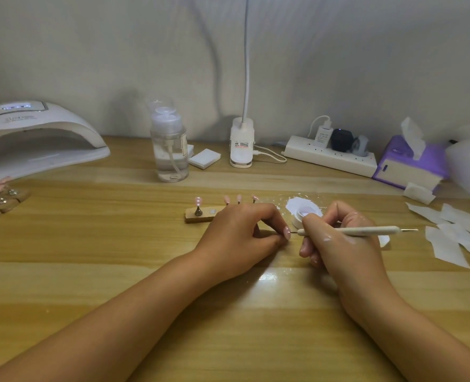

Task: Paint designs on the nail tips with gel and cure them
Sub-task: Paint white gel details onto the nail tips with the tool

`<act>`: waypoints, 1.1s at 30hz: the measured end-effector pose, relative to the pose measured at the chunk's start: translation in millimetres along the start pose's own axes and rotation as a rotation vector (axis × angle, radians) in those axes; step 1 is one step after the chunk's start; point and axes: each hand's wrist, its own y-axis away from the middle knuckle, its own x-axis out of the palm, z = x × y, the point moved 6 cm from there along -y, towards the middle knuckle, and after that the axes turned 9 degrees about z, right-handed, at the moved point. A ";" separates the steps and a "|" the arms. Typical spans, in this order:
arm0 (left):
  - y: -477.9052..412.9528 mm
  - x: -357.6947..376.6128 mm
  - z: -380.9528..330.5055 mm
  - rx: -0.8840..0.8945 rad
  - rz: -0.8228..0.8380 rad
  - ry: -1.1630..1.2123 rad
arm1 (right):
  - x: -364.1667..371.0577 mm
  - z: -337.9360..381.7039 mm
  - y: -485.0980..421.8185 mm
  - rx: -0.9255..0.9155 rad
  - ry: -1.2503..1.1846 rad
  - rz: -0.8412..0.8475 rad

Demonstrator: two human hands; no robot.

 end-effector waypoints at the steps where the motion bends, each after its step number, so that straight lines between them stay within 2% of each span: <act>1: -0.1 -0.1 -0.1 0.003 0.000 0.000 | 0.3 0.2 -0.1 0.001 0.003 0.001; 33: -0.5 0.8 0.6 0.020 -0.005 -0.022 | -0.8 2.2 1.7 0.012 -0.046 -0.037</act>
